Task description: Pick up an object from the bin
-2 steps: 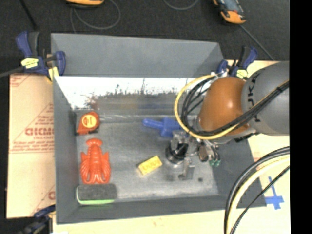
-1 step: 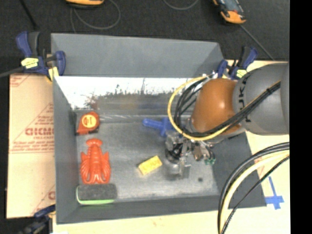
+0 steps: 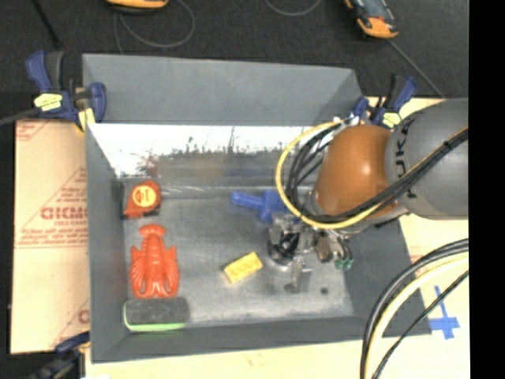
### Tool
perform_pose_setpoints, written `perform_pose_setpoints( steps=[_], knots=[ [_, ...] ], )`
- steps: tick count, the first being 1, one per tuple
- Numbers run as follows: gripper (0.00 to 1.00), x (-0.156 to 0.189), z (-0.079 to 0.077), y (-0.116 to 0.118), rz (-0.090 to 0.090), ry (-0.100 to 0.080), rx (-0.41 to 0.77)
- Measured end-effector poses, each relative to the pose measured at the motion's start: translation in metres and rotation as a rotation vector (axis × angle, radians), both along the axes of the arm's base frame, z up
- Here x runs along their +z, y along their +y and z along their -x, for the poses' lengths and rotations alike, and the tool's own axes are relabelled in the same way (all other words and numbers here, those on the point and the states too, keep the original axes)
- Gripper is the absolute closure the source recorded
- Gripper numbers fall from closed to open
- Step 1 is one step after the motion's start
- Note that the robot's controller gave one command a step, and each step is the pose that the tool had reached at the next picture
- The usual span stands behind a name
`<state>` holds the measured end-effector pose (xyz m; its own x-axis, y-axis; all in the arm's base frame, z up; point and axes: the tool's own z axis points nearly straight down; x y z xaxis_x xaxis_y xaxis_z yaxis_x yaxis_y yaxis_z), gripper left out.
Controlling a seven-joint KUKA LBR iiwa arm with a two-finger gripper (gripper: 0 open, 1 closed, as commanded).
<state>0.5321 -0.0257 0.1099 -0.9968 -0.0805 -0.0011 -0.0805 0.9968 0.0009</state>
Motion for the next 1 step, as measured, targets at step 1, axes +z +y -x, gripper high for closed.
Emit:
perform_pose_setpoints(
  steps=[1],
  knots=[
    [0.00,0.0150,-0.0363,0.0110,0.002,-0.002,0.034]
  ],
)
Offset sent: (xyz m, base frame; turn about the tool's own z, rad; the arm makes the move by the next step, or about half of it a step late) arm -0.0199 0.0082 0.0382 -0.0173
